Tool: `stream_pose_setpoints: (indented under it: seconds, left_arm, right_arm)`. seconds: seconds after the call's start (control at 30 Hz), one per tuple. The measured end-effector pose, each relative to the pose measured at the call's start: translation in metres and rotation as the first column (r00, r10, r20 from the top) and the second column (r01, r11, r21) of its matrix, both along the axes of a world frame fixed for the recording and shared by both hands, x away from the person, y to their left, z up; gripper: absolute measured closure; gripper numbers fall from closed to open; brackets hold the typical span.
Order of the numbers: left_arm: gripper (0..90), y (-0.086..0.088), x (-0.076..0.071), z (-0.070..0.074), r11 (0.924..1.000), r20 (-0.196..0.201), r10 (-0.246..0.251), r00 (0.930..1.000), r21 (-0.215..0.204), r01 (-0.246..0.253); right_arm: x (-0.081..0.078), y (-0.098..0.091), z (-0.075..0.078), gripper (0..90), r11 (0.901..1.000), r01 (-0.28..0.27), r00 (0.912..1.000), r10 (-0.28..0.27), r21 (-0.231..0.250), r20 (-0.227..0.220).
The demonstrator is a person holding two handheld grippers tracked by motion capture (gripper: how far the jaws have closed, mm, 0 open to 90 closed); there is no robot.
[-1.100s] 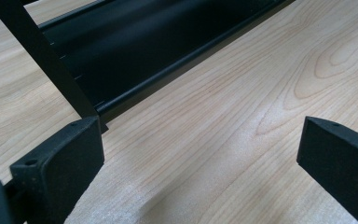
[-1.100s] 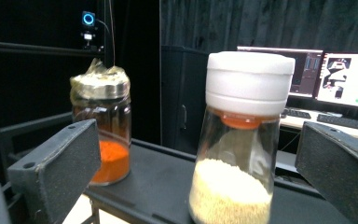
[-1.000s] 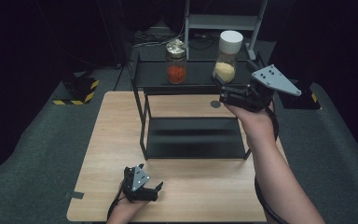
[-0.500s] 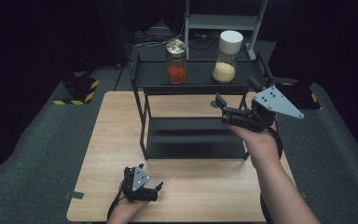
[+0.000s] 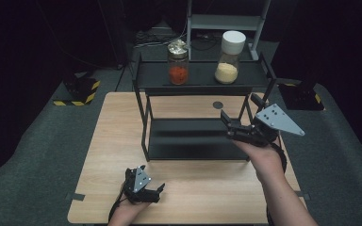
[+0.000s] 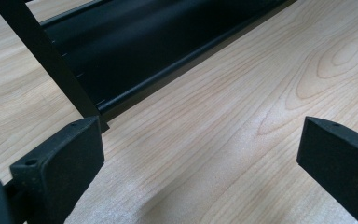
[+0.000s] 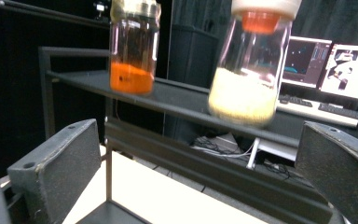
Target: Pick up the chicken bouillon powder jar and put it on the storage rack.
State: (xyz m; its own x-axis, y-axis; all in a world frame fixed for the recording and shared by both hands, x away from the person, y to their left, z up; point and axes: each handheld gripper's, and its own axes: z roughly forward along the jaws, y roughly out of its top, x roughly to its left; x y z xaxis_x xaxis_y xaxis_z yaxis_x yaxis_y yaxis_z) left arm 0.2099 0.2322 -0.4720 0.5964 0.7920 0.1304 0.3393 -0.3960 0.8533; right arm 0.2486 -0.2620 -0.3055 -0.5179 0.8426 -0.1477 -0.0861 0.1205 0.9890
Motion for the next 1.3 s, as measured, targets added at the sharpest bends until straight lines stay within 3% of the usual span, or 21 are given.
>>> stream_pose_setpoints:
  seconds: [0.17,0.77,1.07,1.3]
  left_arm:
    - [0.9,0.0,-0.001,0.0,1.0,0.004,0.001,1.0,0.0,-0.001]
    - [0.9,-0.002,-0.002,-0.001,0.9999,0.013,0.003,0.9999,0.01,-0.004]
    - [0.9,-0.003,-0.003,0.0,0.9998,0.016,-0.001,0.9999,0.019,0.0]
    - [0.9,-0.004,-0.003,-0.001,0.9998,0.018,-0.001,0.9998,0.022,0.001]
  right_arm:
    - [-0.006,-0.004,-0.012,0.0,0.9994,0.001,1.0,-0.001,-0.035,-0.004]
    - [-0.025,-0.015,-0.062,0.0,0.9961,0.004,0.9982,-0.009,-0.088,-0.06]
    - [-0.034,-0.019,-0.096,0.0,0.9925,0.007,0.9938,-0.021,-0.122,-0.109]
    - [-0.039,-0.024,-0.128,0.0,0.9916,0.018,0.9827,-0.041,-0.128,-0.181]
